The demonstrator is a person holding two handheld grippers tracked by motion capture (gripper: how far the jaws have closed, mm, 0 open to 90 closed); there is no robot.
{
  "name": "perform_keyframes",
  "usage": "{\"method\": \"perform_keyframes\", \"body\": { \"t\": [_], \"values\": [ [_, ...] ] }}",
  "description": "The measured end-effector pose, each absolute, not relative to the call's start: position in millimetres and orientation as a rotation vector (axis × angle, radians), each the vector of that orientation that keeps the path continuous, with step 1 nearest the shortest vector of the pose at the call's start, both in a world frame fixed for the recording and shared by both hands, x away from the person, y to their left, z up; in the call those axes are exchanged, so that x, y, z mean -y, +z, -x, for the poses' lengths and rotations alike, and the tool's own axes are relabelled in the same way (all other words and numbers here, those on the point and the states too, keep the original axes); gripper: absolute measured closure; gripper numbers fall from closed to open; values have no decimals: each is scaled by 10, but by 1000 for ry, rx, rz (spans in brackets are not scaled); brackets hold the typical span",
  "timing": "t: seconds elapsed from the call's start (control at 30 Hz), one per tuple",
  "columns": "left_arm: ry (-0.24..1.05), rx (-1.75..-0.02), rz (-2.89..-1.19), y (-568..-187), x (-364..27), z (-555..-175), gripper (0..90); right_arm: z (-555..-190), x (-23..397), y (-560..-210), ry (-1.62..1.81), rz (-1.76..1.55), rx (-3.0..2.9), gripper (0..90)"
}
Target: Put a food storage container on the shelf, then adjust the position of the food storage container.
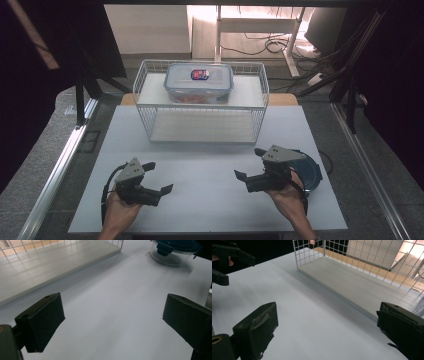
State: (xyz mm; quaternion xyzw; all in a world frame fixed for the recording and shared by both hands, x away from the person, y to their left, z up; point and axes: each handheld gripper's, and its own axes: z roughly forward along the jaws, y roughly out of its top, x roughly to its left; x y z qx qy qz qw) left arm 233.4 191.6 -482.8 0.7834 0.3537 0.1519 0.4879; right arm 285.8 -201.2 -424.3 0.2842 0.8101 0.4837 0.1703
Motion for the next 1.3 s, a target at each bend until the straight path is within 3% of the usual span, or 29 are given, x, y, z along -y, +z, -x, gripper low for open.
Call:
{"method": "perform_keyframes", "body": {
  "t": [0.67, 1.13, 1.3],
  "values": [
    [409, -880, -1974, -5083, -1895, -2143, 38, -2624, 2017, -4737, 1241, -841, -2382, 29],
    [375, -905, -1947, -5110, -1932, -2168, 41, -2740, 2206, -4670, 1143, -1010, -2340, 5],
    [358, -913, -1941, -5122, -1944, -2183, 43, -2843, 2531, -4569, 1143, -1139, -2259, 284]
  ]
}}
